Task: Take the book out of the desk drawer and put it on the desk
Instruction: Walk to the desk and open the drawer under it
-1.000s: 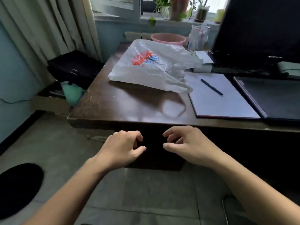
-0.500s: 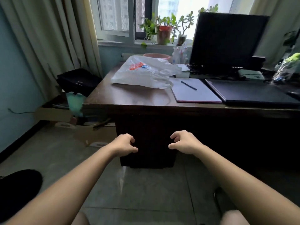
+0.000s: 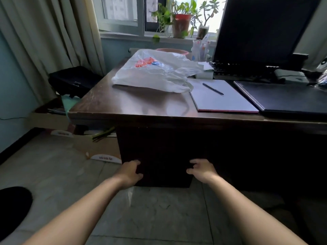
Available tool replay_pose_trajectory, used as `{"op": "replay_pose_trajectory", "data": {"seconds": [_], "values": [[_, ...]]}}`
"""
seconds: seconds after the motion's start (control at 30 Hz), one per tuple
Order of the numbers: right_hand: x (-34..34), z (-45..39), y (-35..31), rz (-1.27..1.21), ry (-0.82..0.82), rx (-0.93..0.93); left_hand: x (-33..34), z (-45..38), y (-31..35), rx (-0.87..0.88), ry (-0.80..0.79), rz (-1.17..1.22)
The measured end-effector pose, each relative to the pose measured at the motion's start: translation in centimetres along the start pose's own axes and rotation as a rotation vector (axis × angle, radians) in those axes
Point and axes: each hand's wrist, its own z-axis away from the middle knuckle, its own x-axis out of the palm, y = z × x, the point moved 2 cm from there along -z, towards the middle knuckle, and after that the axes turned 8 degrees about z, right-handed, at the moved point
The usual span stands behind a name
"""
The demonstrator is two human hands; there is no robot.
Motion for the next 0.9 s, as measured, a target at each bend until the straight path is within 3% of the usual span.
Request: {"op": "replay_pose_trajectory", "data": {"seconds": [0.23, 0.43, 0.57, 0.73, 0.9], "values": [[1.1, -5.1, 1.8, -0.077, 0.046, 0.141, 2.3, -2.4, -1.7, 0.108, 0.013, -0.018], [1.2, -9.1, 2.6, -0.197, 0.052, 0.146, 4.0, -3.8, -1.7, 0.146, -0.037, -0.035], [1.6, -11.3, 3.6, -0.342, 0.029, 0.166, 4.4, -5.1, -1.6, 0.144, -0.065, -0.056], [3.5, -13.0, 4.1, -0.578, 0.132, 0.218, 5.1, -5.9, -1.6, 0.145, -0.035, -0.050], [4.6, -10.1, 5.3, -0.313, 0.210, 0.201, 7.7, -5.1, -0.6, 0.129, -0.005, -0.020]]}}
